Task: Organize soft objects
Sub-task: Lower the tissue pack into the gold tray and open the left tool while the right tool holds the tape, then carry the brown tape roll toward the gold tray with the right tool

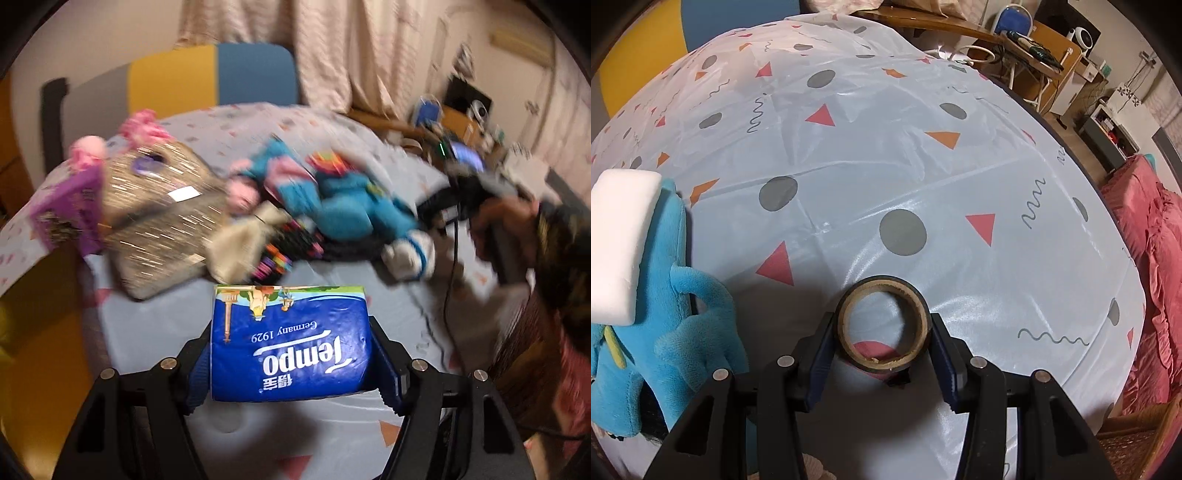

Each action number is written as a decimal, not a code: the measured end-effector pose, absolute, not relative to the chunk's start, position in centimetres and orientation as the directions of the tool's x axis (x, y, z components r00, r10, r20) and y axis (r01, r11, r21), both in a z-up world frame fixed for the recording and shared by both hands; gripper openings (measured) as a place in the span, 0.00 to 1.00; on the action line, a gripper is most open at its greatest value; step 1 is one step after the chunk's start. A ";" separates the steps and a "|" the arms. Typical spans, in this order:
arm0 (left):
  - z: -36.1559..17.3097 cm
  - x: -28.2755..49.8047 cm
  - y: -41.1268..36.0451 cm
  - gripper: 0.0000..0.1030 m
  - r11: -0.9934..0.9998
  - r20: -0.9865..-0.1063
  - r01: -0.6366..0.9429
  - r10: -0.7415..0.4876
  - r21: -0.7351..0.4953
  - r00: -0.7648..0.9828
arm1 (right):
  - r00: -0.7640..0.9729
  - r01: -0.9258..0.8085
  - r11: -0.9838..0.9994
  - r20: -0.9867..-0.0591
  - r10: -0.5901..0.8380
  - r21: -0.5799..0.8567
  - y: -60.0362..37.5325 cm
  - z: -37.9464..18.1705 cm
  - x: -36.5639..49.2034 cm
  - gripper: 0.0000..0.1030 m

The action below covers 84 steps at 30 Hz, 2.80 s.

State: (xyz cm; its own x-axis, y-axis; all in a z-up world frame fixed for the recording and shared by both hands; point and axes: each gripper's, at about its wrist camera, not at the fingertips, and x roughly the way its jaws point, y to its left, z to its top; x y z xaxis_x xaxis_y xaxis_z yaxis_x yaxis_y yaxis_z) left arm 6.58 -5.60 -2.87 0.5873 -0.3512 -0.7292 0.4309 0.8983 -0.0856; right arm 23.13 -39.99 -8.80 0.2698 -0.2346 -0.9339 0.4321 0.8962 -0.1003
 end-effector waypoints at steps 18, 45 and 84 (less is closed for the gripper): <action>-1.7 14.2 16.2 0.71 0.979 -0.800 -0.156 -0.011 -0.131 0.600 | 0.275 0.399 0.905 -0.923 -0.269 -0.145 -39.3 -8.4 23.6 0.47; -1.0 13.0 15.5 0.91 0.972 -0.727 -0.225 0.110 -0.063 0.678 | 0.278 0.344 0.910 -0.901 -0.333 -0.230 -35.9 -7.7 23.8 0.47; 0.2 5.7 15.6 0.91 0.965 -0.690 -0.243 0.109 -0.098 0.715 | 0.678 -0.171 0.985 -0.726 0.116 -0.003 -15.6 4.5 17.3 0.47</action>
